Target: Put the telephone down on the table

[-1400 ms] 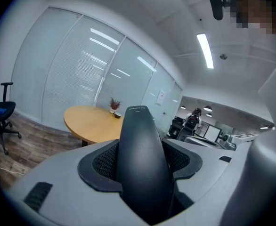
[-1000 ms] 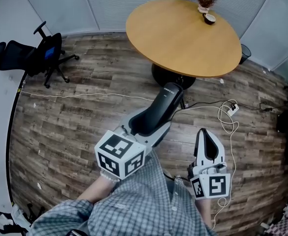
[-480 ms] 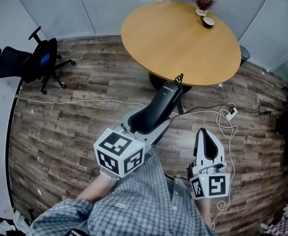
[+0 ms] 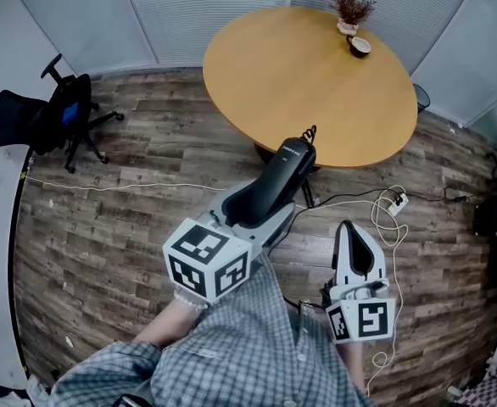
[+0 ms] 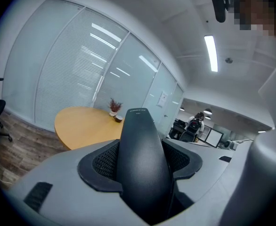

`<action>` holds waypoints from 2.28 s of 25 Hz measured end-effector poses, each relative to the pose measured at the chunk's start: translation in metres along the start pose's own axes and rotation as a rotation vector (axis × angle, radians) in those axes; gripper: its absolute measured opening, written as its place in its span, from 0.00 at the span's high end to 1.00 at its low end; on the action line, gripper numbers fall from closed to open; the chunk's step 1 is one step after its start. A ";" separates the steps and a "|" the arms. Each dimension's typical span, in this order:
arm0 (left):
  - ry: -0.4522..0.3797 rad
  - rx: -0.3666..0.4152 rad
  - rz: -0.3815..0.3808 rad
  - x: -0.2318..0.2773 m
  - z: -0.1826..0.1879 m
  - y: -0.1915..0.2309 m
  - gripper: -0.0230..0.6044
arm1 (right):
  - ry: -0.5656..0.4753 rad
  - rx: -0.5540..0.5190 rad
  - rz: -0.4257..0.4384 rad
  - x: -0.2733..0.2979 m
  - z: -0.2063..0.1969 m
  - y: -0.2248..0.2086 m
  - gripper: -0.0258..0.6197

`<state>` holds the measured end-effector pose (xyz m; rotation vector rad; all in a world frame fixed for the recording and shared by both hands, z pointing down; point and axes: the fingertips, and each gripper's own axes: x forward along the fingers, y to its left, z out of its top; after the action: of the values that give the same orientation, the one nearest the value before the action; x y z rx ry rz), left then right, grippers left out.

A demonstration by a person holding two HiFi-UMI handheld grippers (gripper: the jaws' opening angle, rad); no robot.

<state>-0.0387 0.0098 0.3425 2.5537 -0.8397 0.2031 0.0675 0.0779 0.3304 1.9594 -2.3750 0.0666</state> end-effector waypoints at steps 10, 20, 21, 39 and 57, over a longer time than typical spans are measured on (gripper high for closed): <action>-0.006 0.002 -0.026 0.028 0.025 0.038 0.52 | -0.009 -0.017 -0.026 0.050 0.008 -0.010 0.95; 0.003 0.016 -0.060 0.044 0.039 0.065 0.52 | -0.008 -0.021 -0.052 0.082 0.009 -0.008 0.95; 0.005 0.017 -0.063 0.045 0.039 0.067 0.52 | -0.006 -0.022 -0.052 0.084 0.008 -0.008 0.95; 0.006 -0.011 -0.081 0.048 0.037 0.080 0.52 | 0.006 -0.033 -0.046 0.103 0.008 0.002 0.95; 0.026 -0.036 -0.016 0.091 0.037 0.090 0.52 | 0.030 -0.028 0.008 0.128 0.003 -0.037 0.95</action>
<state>-0.0183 -0.1198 0.3668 2.5180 -0.8060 0.2139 0.0793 -0.0542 0.3366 1.9235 -2.3526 0.0623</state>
